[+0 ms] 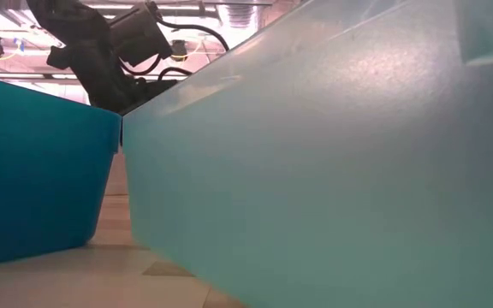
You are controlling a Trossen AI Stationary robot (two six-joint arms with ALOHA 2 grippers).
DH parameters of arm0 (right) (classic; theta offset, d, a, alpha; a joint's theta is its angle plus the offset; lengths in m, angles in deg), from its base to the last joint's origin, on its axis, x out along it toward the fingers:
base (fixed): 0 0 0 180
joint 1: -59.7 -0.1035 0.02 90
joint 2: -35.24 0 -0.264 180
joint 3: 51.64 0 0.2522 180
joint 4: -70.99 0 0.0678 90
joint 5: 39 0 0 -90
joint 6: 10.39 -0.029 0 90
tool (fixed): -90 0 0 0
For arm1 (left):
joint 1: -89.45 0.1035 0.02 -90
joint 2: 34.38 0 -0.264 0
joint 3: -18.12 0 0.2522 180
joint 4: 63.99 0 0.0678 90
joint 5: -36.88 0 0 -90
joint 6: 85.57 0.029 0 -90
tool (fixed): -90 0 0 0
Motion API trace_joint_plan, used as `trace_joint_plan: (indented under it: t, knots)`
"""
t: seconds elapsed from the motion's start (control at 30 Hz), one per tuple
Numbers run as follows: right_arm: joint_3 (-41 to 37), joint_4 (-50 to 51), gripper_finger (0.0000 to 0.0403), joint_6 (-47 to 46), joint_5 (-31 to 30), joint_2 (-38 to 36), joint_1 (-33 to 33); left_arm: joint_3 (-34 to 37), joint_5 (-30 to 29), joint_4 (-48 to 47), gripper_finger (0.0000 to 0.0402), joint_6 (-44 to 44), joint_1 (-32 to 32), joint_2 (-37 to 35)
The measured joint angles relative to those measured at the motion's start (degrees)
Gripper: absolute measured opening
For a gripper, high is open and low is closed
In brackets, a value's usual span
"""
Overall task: Pick and place medicine bottles into bin by pill shape (circle, oval)
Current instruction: Put the small orange pill bottle into the green bin
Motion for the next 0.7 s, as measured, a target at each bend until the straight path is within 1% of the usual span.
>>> trace_joint_plan:
  t: [0.2,0.3,0.4,0.53,0.7]
  knots:
    - [0.0,0.5,0.0260,0.0,0.0,0.0,0.0,-1.6,0.0,-2.5,0.0106,-0.6,0.0,0.0]
    - [0.0,1.0,0.0260,0.0,0.0,0.0,0.0,-2.2,0.1,-3.1,0.0103,-0.9,0.0,0.0]
    - [0.0,1.0,0.0260,0.0,0.0,0.0,0.0,-4.6,0.6,-5.0,0.0110,-2.7,0.0,0.0]
    - [0.0,1.0,0.0260,0.0,0.0,0.0,0.0,-11.3,0.6,-8.6,0.0118,-3.8,-0.4,0.0]
    - [0.0,1.0,0.0260,0.0,0.0,0.0,0.0,-22.6,3.0,-11.7,0.0111,-3.9,-0.6,0.0]
